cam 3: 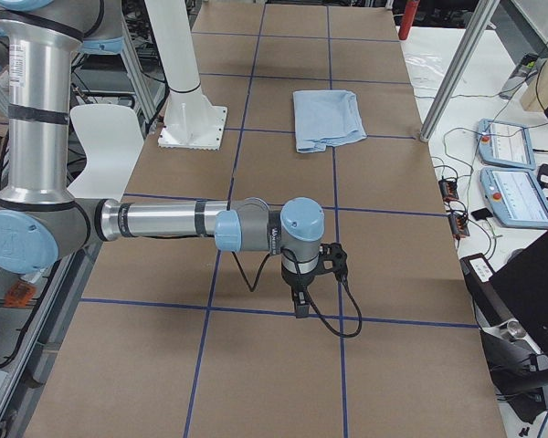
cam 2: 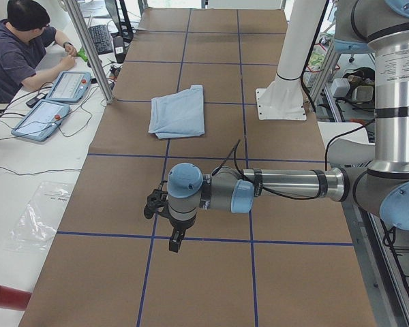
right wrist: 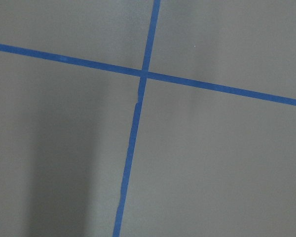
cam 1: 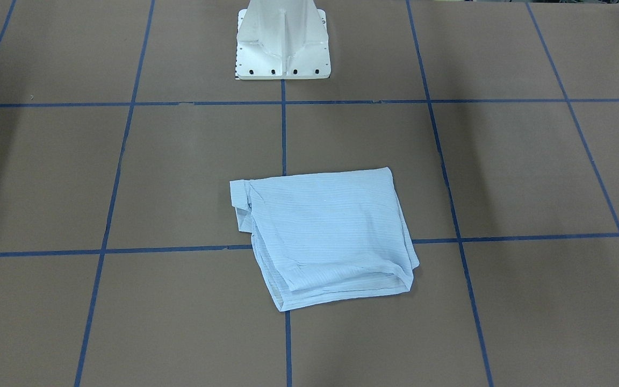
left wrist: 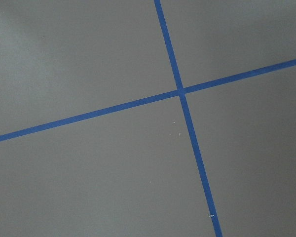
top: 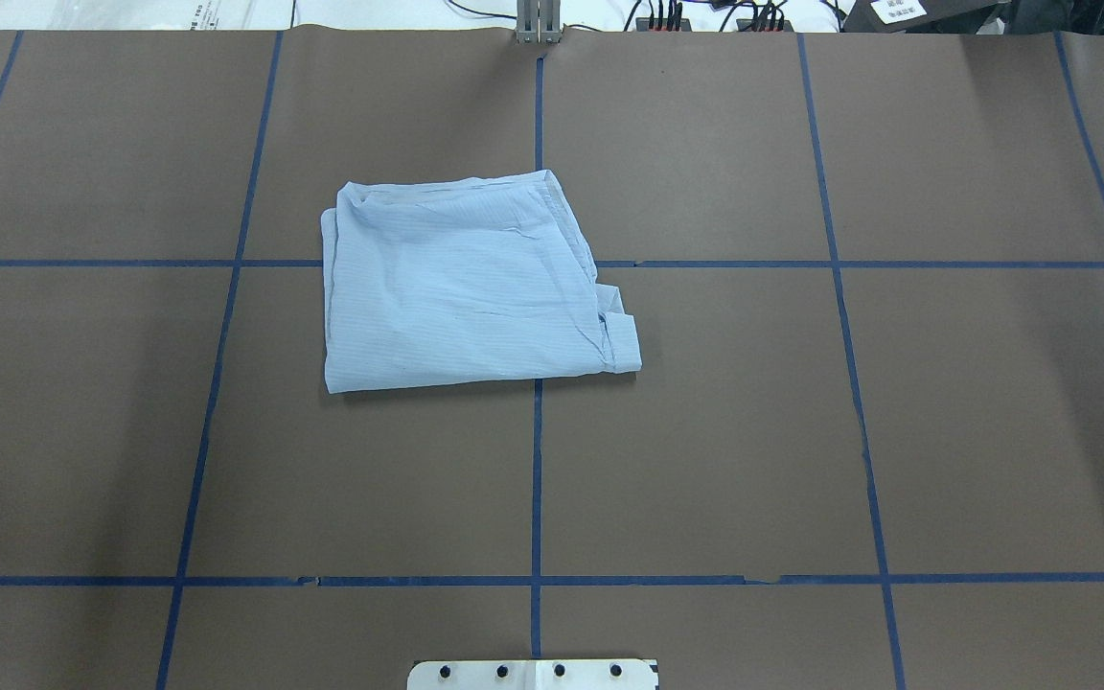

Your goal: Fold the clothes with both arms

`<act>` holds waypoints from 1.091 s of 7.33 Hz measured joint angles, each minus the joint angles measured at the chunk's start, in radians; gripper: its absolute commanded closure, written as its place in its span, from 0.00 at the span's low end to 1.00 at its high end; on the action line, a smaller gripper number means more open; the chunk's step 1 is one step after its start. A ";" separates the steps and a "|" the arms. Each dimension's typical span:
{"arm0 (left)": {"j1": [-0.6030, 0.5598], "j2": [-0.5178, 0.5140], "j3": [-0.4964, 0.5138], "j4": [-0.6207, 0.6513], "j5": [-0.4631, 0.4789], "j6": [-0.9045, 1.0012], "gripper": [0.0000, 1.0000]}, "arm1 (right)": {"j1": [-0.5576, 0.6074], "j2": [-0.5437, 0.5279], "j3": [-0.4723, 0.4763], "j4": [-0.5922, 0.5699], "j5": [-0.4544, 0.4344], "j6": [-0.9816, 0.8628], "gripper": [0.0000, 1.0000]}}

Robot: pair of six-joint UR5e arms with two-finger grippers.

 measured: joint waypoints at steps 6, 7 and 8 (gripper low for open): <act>0.000 0.010 0.001 0.000 0.000 0.000 0.00 | 0.000 -0.010 -0.003 0.017 -0.002 -0.004 0.00; 0.000 0.012 0.002 0.000 0.000 0.000 0.00 | 0.000 -0.012 -0.003 0.020 -0.002 -0.004 0.00; 0.001 0.012 0.002 0.000 0.000 0.000 0.00 | 0.000 -0.012 -0.005 0.021 -0.002 -0.004 0.00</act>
